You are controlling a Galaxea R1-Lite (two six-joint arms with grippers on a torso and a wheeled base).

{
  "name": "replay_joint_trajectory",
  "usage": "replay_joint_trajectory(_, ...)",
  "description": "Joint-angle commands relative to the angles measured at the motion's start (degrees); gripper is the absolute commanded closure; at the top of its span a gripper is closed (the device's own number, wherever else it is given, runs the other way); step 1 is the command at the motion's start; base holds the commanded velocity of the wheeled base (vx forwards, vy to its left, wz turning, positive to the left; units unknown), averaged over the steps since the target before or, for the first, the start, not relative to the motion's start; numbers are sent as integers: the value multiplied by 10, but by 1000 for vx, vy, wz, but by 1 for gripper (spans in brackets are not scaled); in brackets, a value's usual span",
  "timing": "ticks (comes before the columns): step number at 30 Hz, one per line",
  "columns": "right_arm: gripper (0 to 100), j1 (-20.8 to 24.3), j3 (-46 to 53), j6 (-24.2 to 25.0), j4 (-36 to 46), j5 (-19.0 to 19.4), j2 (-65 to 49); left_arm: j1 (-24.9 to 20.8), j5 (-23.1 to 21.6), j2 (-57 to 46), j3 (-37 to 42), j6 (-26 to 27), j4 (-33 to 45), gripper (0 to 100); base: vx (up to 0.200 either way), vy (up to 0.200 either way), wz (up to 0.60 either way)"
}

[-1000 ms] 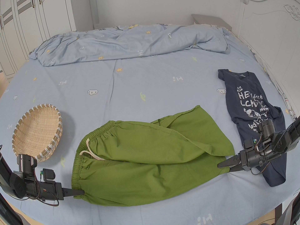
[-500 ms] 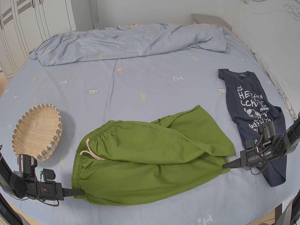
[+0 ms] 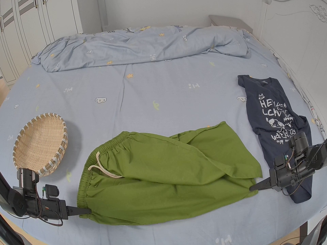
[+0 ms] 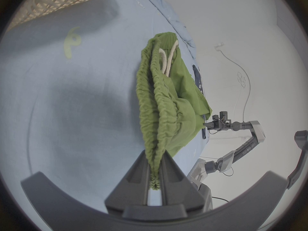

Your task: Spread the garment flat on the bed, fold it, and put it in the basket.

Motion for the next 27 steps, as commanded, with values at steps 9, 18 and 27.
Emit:
replay_joint_trajectory(9, 100, 85, 100, 5, 85, -115, -188, 26, 11, -151, 0, 2, 175, 100, 0, 0, 0)
replay_joint_trajectory(18, 100, 81, 186, 5, 55, -114, -187, 38, 41, -138, 4, 19, 213, 100, 0, 0, 0)
replay_joint_trajectory(27, 100, 70, 226, 4, -2, -114, -150, 36, 73, -103, 10, 38, 214, 100, 0, 0, 0)
